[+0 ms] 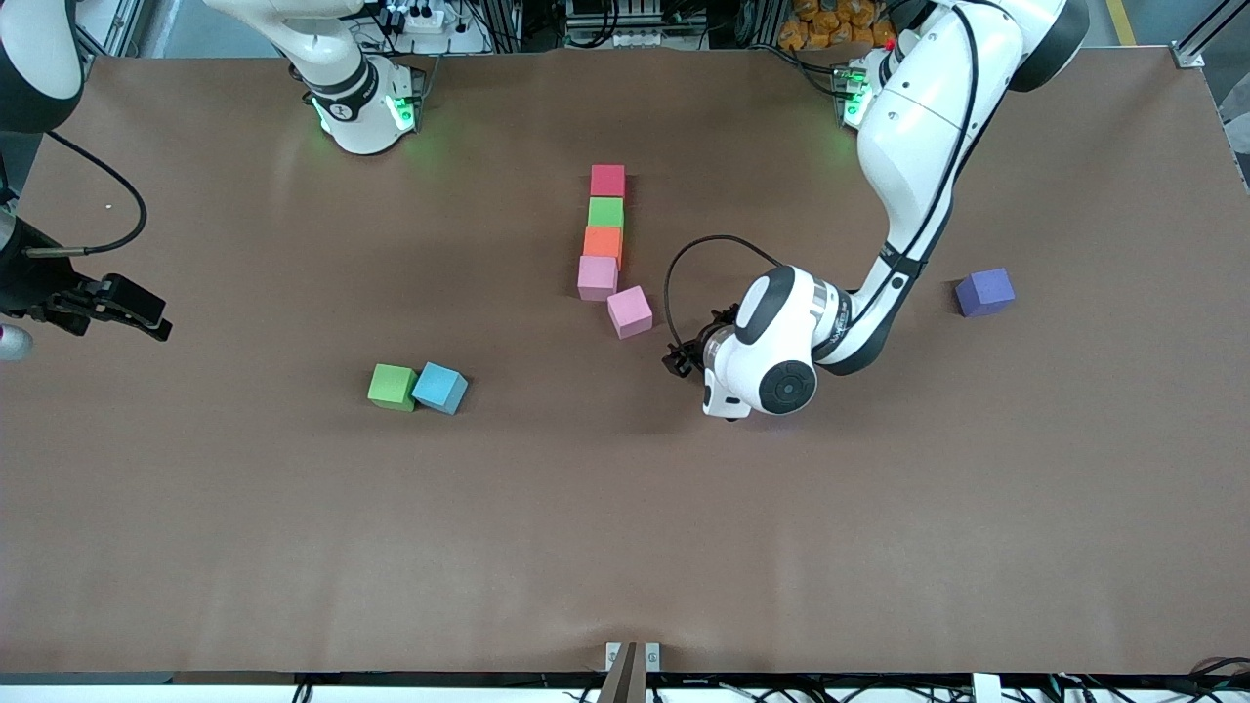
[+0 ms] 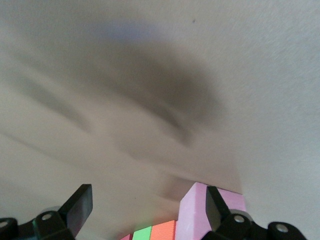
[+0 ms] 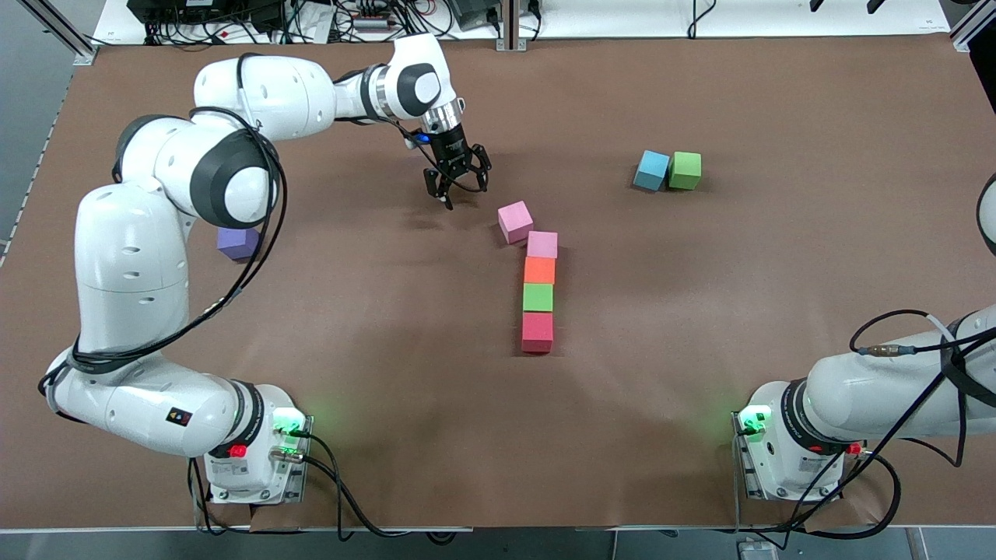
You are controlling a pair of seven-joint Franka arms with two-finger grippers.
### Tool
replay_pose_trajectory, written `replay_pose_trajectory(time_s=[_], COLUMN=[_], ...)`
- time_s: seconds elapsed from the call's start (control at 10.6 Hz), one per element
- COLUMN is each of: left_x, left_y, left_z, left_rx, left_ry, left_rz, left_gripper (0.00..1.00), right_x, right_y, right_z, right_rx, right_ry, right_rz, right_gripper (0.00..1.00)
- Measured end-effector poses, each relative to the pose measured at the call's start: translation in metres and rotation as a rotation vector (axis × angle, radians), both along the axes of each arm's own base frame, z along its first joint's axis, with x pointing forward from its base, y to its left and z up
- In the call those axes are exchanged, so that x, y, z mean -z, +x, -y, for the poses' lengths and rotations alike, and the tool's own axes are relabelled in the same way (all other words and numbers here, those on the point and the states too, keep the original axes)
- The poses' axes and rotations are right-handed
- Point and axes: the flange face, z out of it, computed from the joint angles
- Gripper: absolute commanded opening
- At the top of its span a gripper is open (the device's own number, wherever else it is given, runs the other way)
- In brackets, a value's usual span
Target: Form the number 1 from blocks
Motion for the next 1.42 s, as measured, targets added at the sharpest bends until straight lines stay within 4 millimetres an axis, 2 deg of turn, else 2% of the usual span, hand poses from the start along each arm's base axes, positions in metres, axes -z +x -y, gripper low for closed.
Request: replay_pose_trajectory(time_s=[0.28,0.47,0.66,1.04,1.42], left_x=[0.03,0.043,0.043,0.026,0.015], left_y=[-0.046,-0.061,-0.064,-0.058,-0.048], left_z=[0.017,0.022,0.027,0.044,0.048], left_rx=[0.075,0.103,0.128,0.151,0.154], left_ry=[0.037,0.04,0.024,-0.011,-0.036], left_rz=[-0.109,-0.136,-0.13,-0.091,-0.057], left_gripper=[1.0,1.0,1.0,1.0,1.0], right_x=[0.0,0.0,0.0,0.0,0.0], right_y=[0.0,0.0,0.0,0.0,0.0], right_z=[-0.001,-0.001,-0.001,0.0,0.0], right_rx=[0.003,0.004,0.004,0.005,0.006], right_ry=[0.019,0.02,0.022,0.022,0.023], right_rz=[0.0,0.0,0.0,0.0,0.0], right_gripper=[1.0,1.0,1.0,1.0,1.0])
